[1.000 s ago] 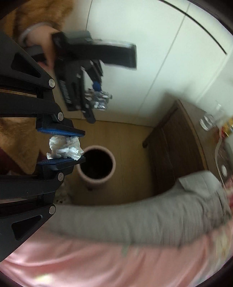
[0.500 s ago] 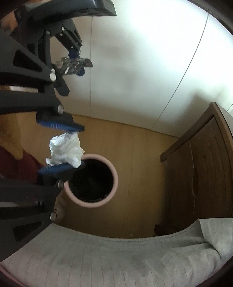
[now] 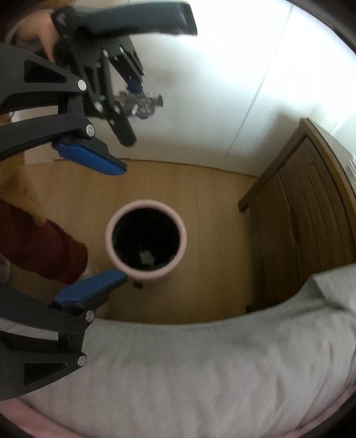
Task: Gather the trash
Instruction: 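Open the right gripper over the bin while the left gripper releases the blister pack, then move both tools back over the bed toward the remaining trash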
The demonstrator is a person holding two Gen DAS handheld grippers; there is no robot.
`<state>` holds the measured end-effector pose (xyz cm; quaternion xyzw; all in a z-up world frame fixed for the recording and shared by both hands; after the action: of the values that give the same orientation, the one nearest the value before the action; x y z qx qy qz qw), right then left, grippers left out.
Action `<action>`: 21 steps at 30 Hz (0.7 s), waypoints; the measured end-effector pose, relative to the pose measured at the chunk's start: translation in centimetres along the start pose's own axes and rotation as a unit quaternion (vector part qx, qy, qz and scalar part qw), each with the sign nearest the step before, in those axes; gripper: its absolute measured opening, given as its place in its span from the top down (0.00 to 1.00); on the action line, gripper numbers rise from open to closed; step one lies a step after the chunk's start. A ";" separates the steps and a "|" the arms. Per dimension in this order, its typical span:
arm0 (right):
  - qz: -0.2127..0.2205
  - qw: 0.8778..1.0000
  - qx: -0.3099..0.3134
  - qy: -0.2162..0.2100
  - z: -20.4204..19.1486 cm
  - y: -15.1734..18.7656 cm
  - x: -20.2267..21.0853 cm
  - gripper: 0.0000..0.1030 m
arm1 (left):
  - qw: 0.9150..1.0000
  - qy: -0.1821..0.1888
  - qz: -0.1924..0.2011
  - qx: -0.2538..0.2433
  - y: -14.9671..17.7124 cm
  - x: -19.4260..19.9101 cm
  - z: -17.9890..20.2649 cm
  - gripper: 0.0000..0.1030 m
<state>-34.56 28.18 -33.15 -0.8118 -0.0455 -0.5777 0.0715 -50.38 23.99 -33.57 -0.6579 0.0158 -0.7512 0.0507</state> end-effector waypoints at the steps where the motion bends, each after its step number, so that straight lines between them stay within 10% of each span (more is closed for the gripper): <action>1: 0.002 1.000 -0.007 0.002 0.5 0.2 0.5 0.31 | 1.000 0.002 -0.005 -0.001 -0.2 -0.6 0.4 0.39; 12: 0.044 0.998 -0.047 -0.009 3.3 1.8 4.6 0.31 | 0.998 -0.043 -0.037 -0.022 -2.4 -4.0 2.5 0.13; 21: 0.062 0.996 -0.067 -0.008 4.1 2.7 7.3 0.28 | 0.998 -0.057 -0.012 -0.039 -2.0 -0.8 3.5 0.12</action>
<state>-27.94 26.13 -27.80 -0.8206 0.0435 -0.5675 0.0521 -46.97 26.19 -33.72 -0.7011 0.0340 -0.7121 0.0172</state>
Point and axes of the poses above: each gripper's, at about its wrist camera, not at the fingertips, and x roughly against the way its jaws point, z to its right, y to its underside, the point moved 3 cm from there along -x, roughly the way its jaws point, and after that the axes turned 4 degrees about y, right-handed, at the moved point
